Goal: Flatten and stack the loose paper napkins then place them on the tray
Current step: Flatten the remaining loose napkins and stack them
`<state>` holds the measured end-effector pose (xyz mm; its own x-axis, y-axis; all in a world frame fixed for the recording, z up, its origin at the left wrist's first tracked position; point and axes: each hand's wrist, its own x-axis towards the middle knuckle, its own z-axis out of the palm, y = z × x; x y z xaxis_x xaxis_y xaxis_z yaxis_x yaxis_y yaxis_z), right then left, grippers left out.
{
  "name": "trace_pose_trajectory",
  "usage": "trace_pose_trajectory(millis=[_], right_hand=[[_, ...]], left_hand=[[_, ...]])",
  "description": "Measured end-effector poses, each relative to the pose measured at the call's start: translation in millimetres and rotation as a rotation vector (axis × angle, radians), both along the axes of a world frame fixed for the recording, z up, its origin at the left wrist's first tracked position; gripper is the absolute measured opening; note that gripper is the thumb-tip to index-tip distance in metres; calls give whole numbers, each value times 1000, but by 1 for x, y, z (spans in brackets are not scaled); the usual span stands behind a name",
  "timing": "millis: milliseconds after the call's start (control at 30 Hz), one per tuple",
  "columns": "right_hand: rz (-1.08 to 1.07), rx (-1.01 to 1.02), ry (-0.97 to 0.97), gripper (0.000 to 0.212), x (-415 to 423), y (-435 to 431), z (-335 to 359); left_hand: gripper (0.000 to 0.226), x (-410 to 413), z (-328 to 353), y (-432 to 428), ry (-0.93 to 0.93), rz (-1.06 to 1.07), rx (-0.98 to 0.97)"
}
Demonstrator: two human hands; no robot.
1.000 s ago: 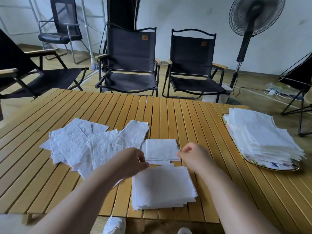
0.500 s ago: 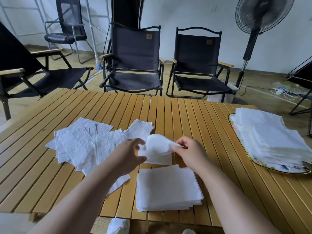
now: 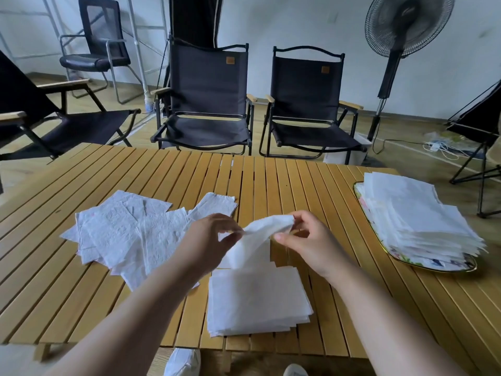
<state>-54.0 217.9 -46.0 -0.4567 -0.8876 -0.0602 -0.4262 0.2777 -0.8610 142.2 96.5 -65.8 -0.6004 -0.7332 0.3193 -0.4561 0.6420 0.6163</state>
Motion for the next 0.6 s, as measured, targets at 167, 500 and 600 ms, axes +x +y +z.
trace_pose_trajectory(millis=[167,500,600], right_hand=[[25,5,213,69,10,-1,4],[23,-167,-20,9,-2,2,10],[100,-6,-221,14,-9,6,7]], left_hand=[[13,0,1,2,28,-19,-69],[20,13,32,14,142,-76,244],[23,22,44,22,63,-151,585]])
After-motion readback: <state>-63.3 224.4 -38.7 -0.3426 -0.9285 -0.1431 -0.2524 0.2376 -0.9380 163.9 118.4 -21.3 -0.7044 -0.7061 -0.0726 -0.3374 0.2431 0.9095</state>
